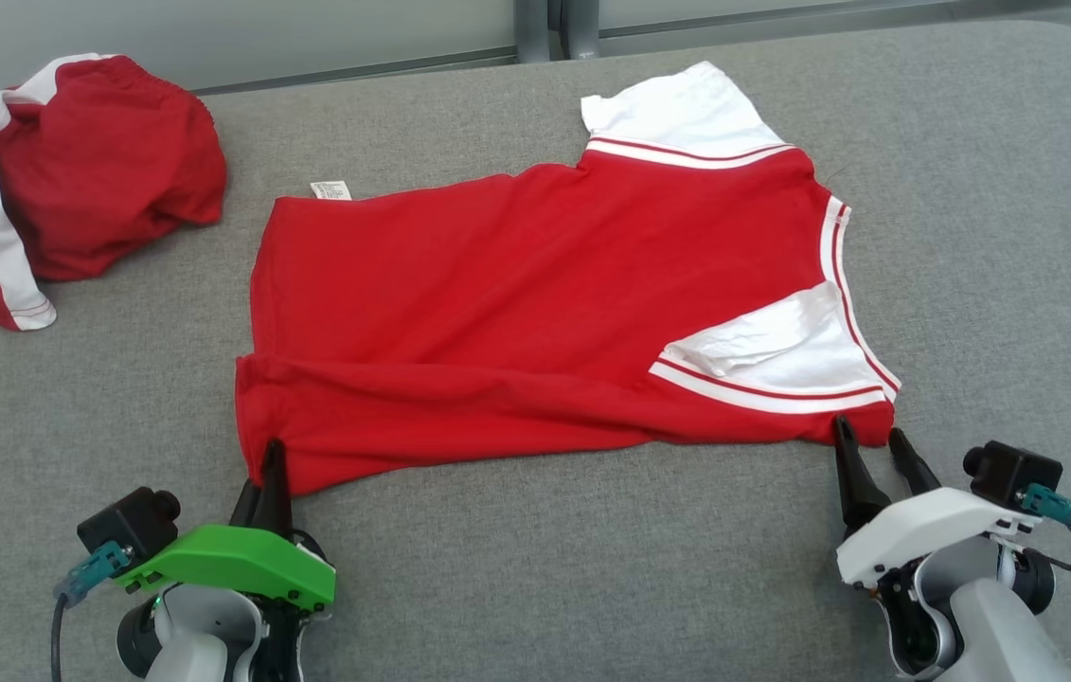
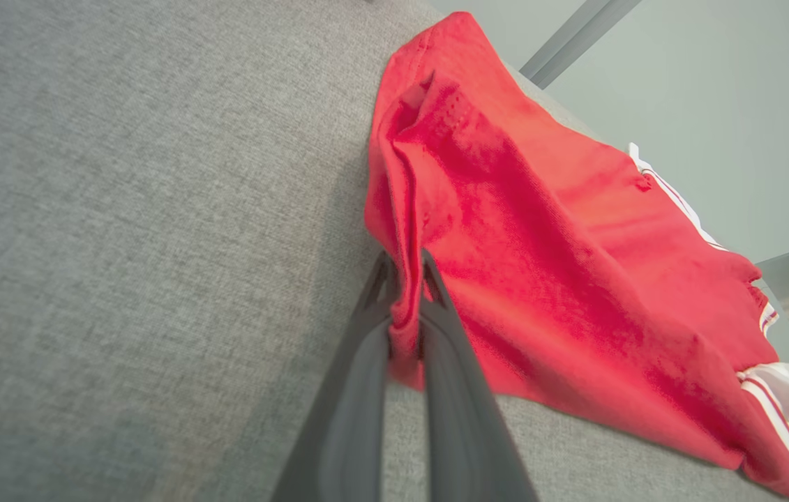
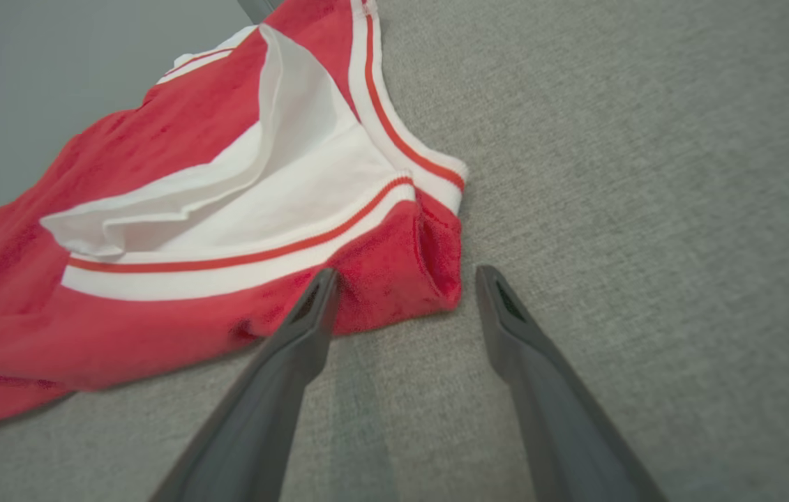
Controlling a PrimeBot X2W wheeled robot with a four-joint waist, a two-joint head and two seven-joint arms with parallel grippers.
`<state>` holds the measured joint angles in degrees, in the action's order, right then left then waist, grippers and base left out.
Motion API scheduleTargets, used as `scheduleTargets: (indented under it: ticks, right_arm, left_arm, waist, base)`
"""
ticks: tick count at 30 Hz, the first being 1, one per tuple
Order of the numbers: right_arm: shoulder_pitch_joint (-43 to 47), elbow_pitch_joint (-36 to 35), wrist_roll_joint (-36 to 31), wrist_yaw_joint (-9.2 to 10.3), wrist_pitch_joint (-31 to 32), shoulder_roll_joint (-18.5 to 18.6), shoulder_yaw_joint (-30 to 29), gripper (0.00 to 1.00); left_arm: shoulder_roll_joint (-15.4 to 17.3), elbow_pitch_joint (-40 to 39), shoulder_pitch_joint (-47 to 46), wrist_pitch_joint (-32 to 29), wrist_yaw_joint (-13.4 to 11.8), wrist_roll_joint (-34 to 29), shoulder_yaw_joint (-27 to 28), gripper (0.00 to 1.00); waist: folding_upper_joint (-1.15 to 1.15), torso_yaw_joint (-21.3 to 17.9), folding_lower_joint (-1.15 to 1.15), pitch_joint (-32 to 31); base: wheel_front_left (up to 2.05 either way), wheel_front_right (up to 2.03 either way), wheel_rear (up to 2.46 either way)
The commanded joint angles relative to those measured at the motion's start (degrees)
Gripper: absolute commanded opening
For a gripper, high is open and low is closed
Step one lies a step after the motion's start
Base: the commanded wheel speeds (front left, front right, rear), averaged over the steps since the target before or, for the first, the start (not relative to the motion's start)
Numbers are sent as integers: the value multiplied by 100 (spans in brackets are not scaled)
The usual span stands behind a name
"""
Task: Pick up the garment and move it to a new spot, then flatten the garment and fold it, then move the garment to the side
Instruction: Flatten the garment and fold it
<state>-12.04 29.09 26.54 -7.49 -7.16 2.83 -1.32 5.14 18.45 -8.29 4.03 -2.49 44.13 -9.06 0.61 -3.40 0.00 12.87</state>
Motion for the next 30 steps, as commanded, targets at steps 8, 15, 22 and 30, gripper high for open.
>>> scheduleTargets:
  ticks: [8,15,22,30]
  right_arm:
    - [-668,664,138,-1,-201,5,233,0]
    - [-799,291,294,0,-209,63,159,0]
    - [-333,-797,495,0,261,200,-107,0]
    - [681,-1860,224,0,884,109,-510,0]
  left_arm:
    - [64,7,-160,39,-13,-55,-11,0]
    - [108,-141,-139,129,92,-94,-70,0]
    - [183,-631,112,117,73,-82,-89,0]
    - [222,-907,784,-162,-83,-45,-251,0]
  waist:
    - [-61,72,0,52]
    - [-61,74,0,-75]
    - [-61,68,0,-264]
    - [-61,64,0,-349]
  base:
    - [0,0,0]
    - [0,0,0]
    - [0,0,0]
    - [0,0,0]
